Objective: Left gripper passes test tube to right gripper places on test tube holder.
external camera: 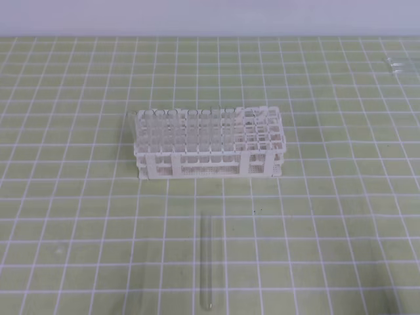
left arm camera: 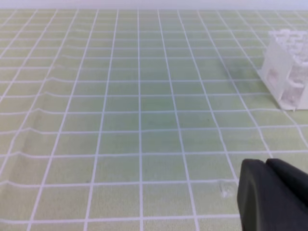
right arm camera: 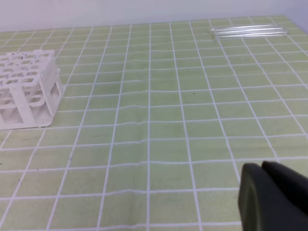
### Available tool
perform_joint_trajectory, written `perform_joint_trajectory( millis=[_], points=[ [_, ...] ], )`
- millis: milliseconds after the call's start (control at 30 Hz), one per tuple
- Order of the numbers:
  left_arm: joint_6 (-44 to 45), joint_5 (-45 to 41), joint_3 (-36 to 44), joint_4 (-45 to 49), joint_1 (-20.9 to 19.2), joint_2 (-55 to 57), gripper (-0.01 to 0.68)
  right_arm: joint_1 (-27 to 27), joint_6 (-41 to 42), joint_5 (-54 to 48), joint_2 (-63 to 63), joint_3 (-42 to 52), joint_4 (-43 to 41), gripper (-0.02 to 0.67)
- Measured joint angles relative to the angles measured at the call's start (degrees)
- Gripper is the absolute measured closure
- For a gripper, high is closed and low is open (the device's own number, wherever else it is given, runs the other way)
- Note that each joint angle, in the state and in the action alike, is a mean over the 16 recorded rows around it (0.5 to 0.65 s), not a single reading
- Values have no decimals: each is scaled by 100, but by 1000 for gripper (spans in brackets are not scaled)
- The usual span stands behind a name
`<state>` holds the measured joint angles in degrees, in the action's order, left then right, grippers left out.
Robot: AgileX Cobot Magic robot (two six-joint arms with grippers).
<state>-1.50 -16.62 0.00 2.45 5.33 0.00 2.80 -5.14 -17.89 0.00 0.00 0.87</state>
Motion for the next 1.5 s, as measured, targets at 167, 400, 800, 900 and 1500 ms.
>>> perform_joint_trajectory(
  millis=[167,400,800,900,1500],
  points=[
    [-6,121,22,-12,0,-36,673,0,0,0,0,0,0,651],
    [-109,364,67,-128,-1,-111,673,0,0,0,0,0,0,651],
    [-895,911,105,-665,-1,-160,673,0,0,107,0,0,47,651],
    [-1132,957,105,-761,-1,-160,673,0,0,333,0,0,217,651],
    [-1491,935,82,-625,-1,-120,673,0,0,2019,0,0,1486,651]
  ],
)
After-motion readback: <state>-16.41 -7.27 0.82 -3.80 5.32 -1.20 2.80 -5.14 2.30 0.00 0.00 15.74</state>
